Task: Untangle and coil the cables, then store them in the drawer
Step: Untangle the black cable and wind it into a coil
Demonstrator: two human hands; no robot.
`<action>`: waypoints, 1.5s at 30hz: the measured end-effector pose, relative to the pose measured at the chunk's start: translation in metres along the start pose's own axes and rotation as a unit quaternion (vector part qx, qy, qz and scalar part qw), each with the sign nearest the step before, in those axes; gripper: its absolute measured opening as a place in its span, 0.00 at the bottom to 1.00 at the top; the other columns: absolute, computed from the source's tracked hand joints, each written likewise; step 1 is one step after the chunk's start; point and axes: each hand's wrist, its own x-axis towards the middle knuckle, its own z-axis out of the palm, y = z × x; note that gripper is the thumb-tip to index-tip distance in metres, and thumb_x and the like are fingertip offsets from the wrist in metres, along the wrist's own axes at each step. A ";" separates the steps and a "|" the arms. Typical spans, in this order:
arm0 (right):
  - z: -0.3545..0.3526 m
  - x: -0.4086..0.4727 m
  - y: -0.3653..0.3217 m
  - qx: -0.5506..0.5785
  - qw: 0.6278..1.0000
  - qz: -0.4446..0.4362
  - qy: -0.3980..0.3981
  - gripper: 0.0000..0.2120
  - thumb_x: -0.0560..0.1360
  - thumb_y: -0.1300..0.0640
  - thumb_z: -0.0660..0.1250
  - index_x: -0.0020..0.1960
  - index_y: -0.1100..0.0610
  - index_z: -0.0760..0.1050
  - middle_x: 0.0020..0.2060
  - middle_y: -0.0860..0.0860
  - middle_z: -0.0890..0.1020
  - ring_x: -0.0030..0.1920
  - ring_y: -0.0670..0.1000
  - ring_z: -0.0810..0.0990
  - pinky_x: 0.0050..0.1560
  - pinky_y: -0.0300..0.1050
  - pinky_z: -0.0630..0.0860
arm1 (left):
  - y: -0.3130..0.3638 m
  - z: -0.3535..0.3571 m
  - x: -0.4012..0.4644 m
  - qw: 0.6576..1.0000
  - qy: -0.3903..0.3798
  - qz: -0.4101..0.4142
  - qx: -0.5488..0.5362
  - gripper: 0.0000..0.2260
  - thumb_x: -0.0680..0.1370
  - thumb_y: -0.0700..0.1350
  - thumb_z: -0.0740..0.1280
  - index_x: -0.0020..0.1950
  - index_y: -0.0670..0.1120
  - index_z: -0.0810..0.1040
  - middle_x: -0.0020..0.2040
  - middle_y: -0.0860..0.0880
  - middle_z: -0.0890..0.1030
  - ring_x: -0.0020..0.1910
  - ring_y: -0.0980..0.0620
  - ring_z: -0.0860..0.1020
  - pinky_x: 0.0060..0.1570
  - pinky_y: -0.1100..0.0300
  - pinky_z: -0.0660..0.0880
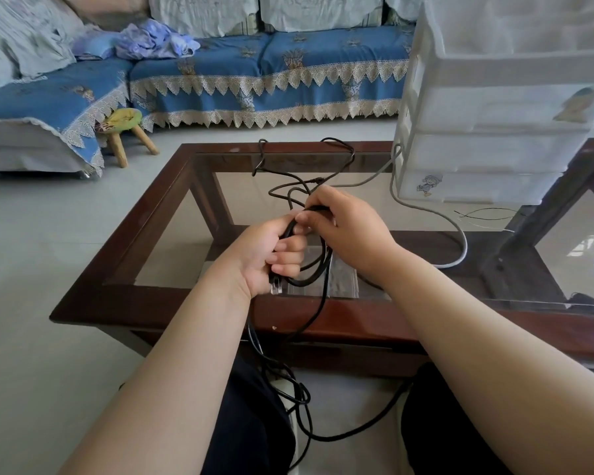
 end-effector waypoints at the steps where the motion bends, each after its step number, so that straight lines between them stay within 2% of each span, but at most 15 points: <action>1: -0.001 0.000 0.000 0.008 1.000 0.006 0.003 0.07 0.77 0.49 0.64 0.49 0.52 0.73 0.41 0.46 0.77 0.41 0.49 0.74 0.42 0.48 0.73 | 0.000 0.001 0.000 1.000 0.000 0.002 0.002 0.18 0.84 0.50 0.52 0.35 0.47 0.67 0.20 0.55 0.59 0.14 0.61 0.56 0.16 0.69 0.52; 12: 0.004 0.001 0.005 0.081 0.994 0.072 0.035 0.10 0.78 0.48 0.63 0.44 0.54 0.71 0.36 0.51 0.79 0.39 0.54 0.78 0.43 0.59 0.78 | -0.002 0.004 0.003 0.999 -0.005 0.023 -0.035 0.18 0.84 0.50 0.52 0.36 0.46 0.67 0.19 0.54 0.60 0.14 0.60 0.57 0.15 0.69 0.55; 17: 0.002 0.002 0.006 0.069 0.993 0.093 0.038 0.15 0.75 0.43 0.66 0.44 0.54 0.69 0.35 0.45 0.73 0.35 0.44 0.71 0.36 0.41 0.69 | -0.001 0.000 0.001 0.998 -0.029 0.017 -0.057 0.18 0.84 0.50 0.51 0.37 0.46 0.68 0.20 0.55 0.60 0.14 0.61 0.57 0.14 0.69 0.53; 19: -0.001 0.005 0.009 0.109 0.986 0.122 -0.007 0.18 0.74 0.40 0.66 0.48 0.56 0.71 0.36 0.44 0.75 0.35 0.41 0.72 0.36 0.37 0.67 | -0.001 -0.001 -0.001 0.997 -0.041 0.021 -0.067 0.19 0.84 0.51 0.51 0.37 0.46 0.68 0.19 0.55 0.60 0.14 0.61 0.57 0.14 0.69 0.52; 22: -0.003 0.005 0.012 0.155 0.974 0.132 -0.101 0.28 0.75 0.36 0.61 0.42 0.64 0.74 0.30 0.53 0.74 0.29 0.45 0.70 0.36 0.42 0.66 | -0.002 0.001 -0.003 0.997 -0.041 0.030 -0.051 0.21 0.82 0.58 0.53 0.37 0.46 0.69 0.19 0.55 0.59 0.14 0.61 0.56 0.15 0.68 0.50; 24: -0.003 0.005 0.013 0.171 0.971 0.126 -0.110 0.32 0.75 0.35 0.60 0.43 0.68 0.75 0.30 0.56 0.72 0.31 0.51 0.69 0.37 0.46 0.65 | -0.003 0.003 -0.004 0.997 -0.046 0.037 -0.044 0.21 0.80 0.60 0.54 0.36 0.46 0.70 0.19 0.55 0.59 0.14 0.62 0.56 0.16 0.69 0.50; 27: -0.003 0.005 0.011 0.197 0.971 0.101 -0.089 0.32 0.73 0.34 0.61 0.43 0.65 0.75 0.31 0.55 0.69 0.33 0.52 0.68 0.37 0.48 0.66 | -0.002 0.006 -0.005 0.996 -0.063 0.048 -0.037 0.18 0.78 0.57 0.57 0.35 0.46 0.70 0.19 0.55 0.60 0.14 0.62 0.57 0.16 0.69 0.51; 30: -0.009 0.003 0.010 0.228 0.964 0.104 -0.087 0.35 0.72 0.29 0.55 0.37 0.63 0.73 0.31 0.57 0.72 0.32 0.52 0.70 0.36 0.44 0.69 | 0.000 0.005 -0.006 0.995 -0.074 0.054 -0.047 0.17 0.78 0.55 0.58 0.33 0.48 0.69 0.19 0.55 0.61 0.15 0.61 0.56 0.15 0.68 0.52; 32: -0.013 0.004 0.014 0.192 0.967 0.122 -0.118 0.38 0.73 0.30 0.49 0.35 0.66 0.72 0.33 0.52 0.78 0.33 0.45 0.74 0.38 0.34 0.71 | 0.004 -0.003 -0.008 0.992 -0.076 0.074 -0.071 0.18 0.79 0.54 0.57 0.32 0.49 0.69 0.19 0.56 0.62 0.16 0.60 0.52 0.15 0.68 0.53; 34: -0.014 0.008 0.027 0.144 0.966 0.145 -0.158 0.37 0.70 0.28 0.48 0.31 0.61 0.71 0.38 0.48 0.83 0.40 0.42 0.79 0.50 0.39 0.72 | 0.010 -0.011 -0.010 0.985 -0.076 0.113 -0.106 0.19 0.80 0.54 0.55 0.31 0.49 0.69 0.18 0.55 0.63 0.18 0.58 0.51 0.15 0.68 0.54; 36: -0.014 0.011 0.041 0.108 0.959 0.172 -0.197 0.35 0.68 0.26 0.51 0.34 0.57 0.75 0.45 0.50 0.84 0.49 0.47 0.80 0.59 0.49 0.73 | 0.013 -0.017 -0.012 0.975 -0.066 0.157 -0.143 0.19 0.81 0.54 0.54 0.31 0.49 0.68 0.18 0.54 0.63 0.18 0.58 0.51 0.14 0.68 0.55; 39: -0.005 0.009 0.056 0.001 0.958 0.169 -0.234 0.22 0.75 0.36 0.60 0.45 0.55 0.77 0.44 0.50 0.82 0.44 0.48 0.79 0.48 0.45 0.75 | 0.017 -0.023 -0.014 0.957 -0.040 0.211 -0.195 0.19 0.82 0.53 0.54 0.32 0.49 0.68 0.19 0.53 0.63 0.15 0.57 0.55 0.14 0.68 0.55; 42: 0.008 0.011 0.051 0.054 0.978 0.168 -0.115 0.14 0.80 0.47 0.60 0.47 0.56 0.76 0.43 0.46 0.84 0.45 0.49 0.81 0.47 0.47 0.77 | 0.021 -0.031 -0.018 0.940 -0.002 0.242 -0.241 0.21 0.83 0.52 0.53 0.32 0.49 0.68 0.20 0.53 0.62 0.14 0.57 0.59 0.14 0.68 0.56; 44: 0.010 0.013 0.042 0.164 0.968 0.186 -0.038 0.12 0.81 0.48 0.58 0.53 0.55 0.74 0.45 0.45 0.84 0.48 0.46 0.82 0.49 0.43 0.77 | 0.022 -0.035 -0.019 0.935 0.016 0.244 -0.256 0.21 0.84 0.52 0.53 0.31 0.48 0.68 0.20 0.54 0.62 0.14 0.57 0.60 0.14 0.68 0.55; 45: 0.011 0.012 0.037 0.220 0.956 0.192 -0.036 0.14 0.81 0.47 0.57 0.58 0.54 0.72 0.48 0.45 0.84 0.50 0.44 0.82 0.52 0.42 0.76 | 0.021 -0.035 -0.019 0.935 0.016 0.240 -0.260 0.21 0.84 0.51 0.53 0.31 0.48 0.68 0.20 0.53 0.62 0.14 0.57 0.60 0.14 0.68 0.55</action>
